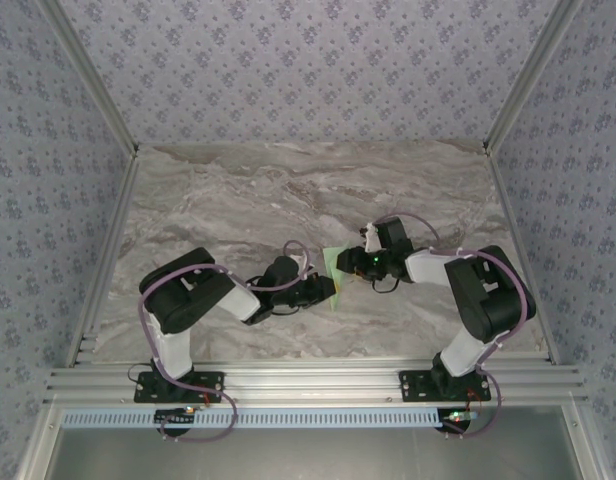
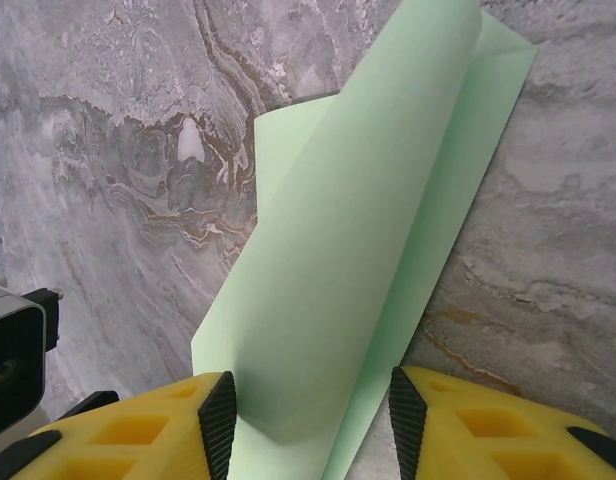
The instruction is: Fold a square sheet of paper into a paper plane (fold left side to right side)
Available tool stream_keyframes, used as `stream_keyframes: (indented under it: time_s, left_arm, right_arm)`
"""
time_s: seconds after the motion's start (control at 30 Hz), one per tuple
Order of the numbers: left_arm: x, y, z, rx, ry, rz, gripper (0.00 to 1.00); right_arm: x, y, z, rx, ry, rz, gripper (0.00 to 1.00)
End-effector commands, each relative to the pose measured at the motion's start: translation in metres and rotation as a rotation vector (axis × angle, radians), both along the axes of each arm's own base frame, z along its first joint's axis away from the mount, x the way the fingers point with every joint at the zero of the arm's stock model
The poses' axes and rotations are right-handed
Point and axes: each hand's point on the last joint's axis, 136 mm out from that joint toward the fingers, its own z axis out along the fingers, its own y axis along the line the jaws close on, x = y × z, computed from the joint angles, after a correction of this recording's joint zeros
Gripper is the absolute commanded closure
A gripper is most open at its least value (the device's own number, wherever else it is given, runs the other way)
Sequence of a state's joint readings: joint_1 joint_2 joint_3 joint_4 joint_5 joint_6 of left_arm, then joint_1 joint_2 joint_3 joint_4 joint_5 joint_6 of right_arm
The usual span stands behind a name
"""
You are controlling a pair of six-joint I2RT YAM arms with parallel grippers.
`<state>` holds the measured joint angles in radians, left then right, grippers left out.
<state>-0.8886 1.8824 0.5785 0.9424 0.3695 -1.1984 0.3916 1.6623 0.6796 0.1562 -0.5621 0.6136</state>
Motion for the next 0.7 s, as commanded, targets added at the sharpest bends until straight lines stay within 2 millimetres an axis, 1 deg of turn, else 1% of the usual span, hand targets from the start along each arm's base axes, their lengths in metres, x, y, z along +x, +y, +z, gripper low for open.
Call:
stream_keyframes:
  time_s: [0.0, 0.1, 0.2, 0.33, 0.43, 0.5, 0.67]
  left_arm:
    - [0.001, 0.001, 0.012, -0.034, -0.03, -0.008, 0.82]
    - [0.003, 0.005, 0.018, -0.035, -0.041, -0.003, 0.78]
    - [0.005, 0.01, 0.024, -0.035, -0.049, 0.007, 0.72]
    - [0.013, 0.019, 0.028, -0.029, -0.05, 0.03, 0.69]
    - [0.026, 0.025, 0.034, -0.043, -0.05, 0.051, 0.65]
    - [0.035, 0.026, 0.036, -0.048, -0.046, 0.061, 0.61]
    - [0.053, 0.027, 0.033, -0.037, -0.036, 0.076, 0.59]
  right_arm:
    - [-0.016, -0.014, -0.034, -0.105, 0.107, -0.021, 0.52]
    - [-0.016, -0.014, -0.035, -0.107, 0.109, -0.018, 0.51]
    - [-0.017, -0.012, -0.036, -0.106, 0.112, -0.015, 0.52]
    - [-0.017, -0.011, -0.036, -0.107, 0.112, -0.01, 0.52]
    - [-0.018, -0.011, -0.036, -0.106, 0.111, -0.009, 0.52]
    - [-0.018, -0.011, -0.036, -0.105, 0.111, -0.007, 0.52]
    - [-0.018, -0.01, -0.035, -0.103, 0.109, -0.006, 0.52]
